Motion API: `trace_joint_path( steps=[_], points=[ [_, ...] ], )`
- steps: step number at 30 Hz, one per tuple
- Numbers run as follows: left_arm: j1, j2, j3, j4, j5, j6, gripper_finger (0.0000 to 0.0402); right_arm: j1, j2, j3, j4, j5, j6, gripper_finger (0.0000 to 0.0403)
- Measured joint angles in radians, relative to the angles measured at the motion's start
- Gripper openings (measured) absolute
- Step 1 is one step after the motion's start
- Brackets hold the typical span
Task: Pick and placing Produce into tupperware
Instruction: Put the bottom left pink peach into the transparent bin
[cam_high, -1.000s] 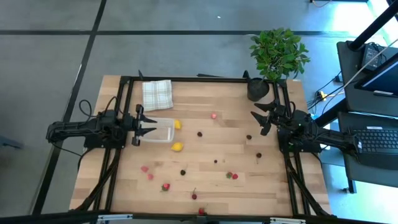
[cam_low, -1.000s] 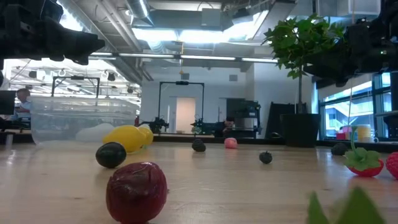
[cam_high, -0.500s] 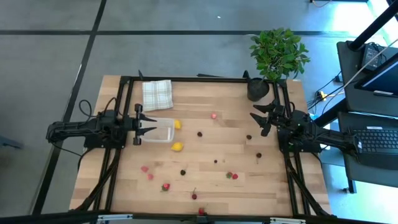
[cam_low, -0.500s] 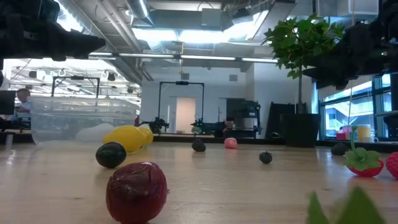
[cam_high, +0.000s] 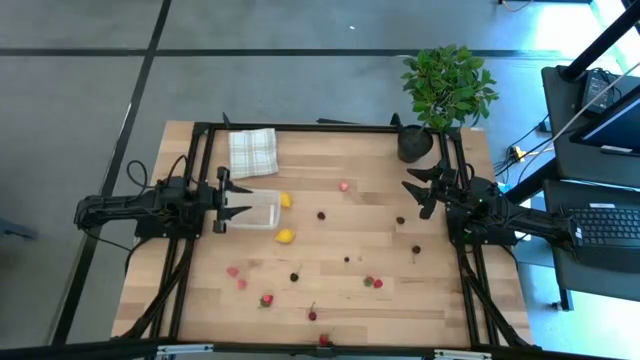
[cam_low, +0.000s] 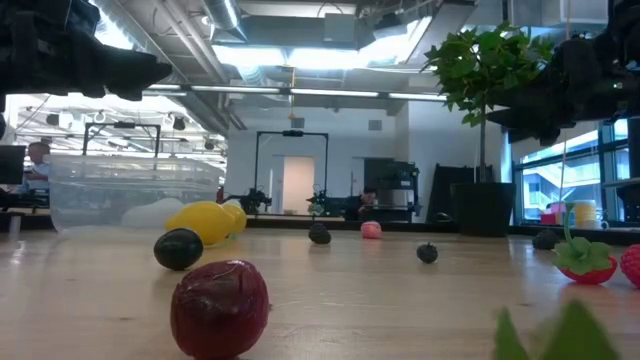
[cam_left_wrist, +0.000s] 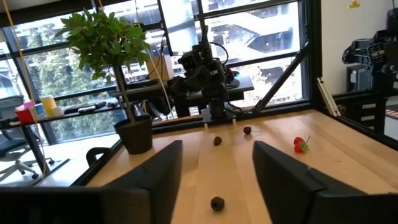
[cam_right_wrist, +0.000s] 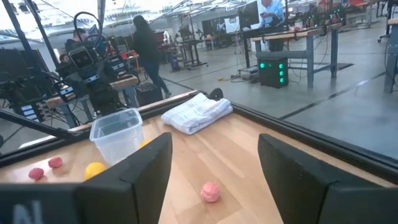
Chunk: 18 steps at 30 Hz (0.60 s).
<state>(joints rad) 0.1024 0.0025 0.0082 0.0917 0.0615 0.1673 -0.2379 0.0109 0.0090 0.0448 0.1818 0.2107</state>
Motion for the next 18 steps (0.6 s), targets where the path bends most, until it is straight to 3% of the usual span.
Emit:
trace_joint_path(
  steps=[5, 12, 18],
  points=[
    [0.0, 0.0, 0.0, -0.001, 0.0, -0.008, 0.0241, 0.0, 0.0, 0.0, 0.01, -0.002, -0.023, 0.024],
    [0.0, 0.0, 0.0, 0.006, 0.001, -0.059, 0.0245, 0.0, 0.011, 0.027, 0.087, -0.08, -0.146, 0.024],
    [0.0, 0.0, 0.0, 0.003, 0.001, -0.02, 0.0247, 0.0, 0.189, 0.145, 0.087, -0.099, -0.261, 0.024]
  ],
)
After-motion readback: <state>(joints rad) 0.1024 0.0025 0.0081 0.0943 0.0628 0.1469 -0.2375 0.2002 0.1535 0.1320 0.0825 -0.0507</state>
